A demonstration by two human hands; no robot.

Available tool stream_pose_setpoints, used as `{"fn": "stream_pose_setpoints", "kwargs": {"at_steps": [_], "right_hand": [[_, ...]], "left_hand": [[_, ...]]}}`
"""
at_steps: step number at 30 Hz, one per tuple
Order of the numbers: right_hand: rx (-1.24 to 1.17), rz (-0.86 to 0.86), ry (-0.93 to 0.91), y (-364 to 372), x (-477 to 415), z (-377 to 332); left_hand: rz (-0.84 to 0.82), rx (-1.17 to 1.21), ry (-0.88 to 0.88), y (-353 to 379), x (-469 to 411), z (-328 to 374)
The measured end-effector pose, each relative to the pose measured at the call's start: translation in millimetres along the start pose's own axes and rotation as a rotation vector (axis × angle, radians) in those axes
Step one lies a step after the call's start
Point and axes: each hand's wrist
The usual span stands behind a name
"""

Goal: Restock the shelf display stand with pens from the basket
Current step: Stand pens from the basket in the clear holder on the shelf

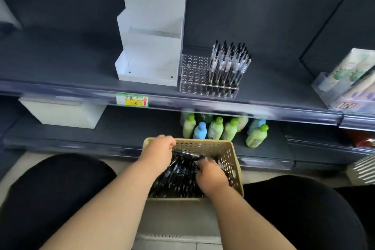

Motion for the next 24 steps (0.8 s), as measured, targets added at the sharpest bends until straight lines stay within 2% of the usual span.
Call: {"fn": "stream_pose_setpoints", "kwargs": {"at_steps": [5, 11, 16, 19, 22, 24], "right_hand": [[-0.02, 0.08, 0.074, 21.3, 16.3, -6.7], [-0.219, 0.176, 0.097, 4.5, -1.0, -5.2], [-0.222, 0.175, 0.053, 11.5, -10.5, -11.8], [-0.228, 0.159, -0.004, 10.2, -23.1, -20.9], [-0.163, 0.148, -0.063, 7.7, -37.1, -31.4], [-0.047, 0.122, -0.105, 8.8, -46.5, -38.1]], "left_hand": [[-0.197, -0.05, -0.081, 52.7, 36.7, -5.9], [-0.11, -0.059, -0.237, 53.6, 21.4, -12.8], [-0.104, -0.002, -0.313, 62.2, 8.0, -6.6], [-0.068, 0.126, -0.309, 73.2, 1.4, -5.6], [0.028, 0.423, -0.49, 76.1, -7.8, -2.5], [0.133, 0.536, -0.598, 75.1, -14.3, -3.7]]}}
Point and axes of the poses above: each hand's wrist, its own x-axis away from the middle knuckle, its own y-axis out of the palm, z = x × y, and after that the axes turned 5 degrees about x, right-handed
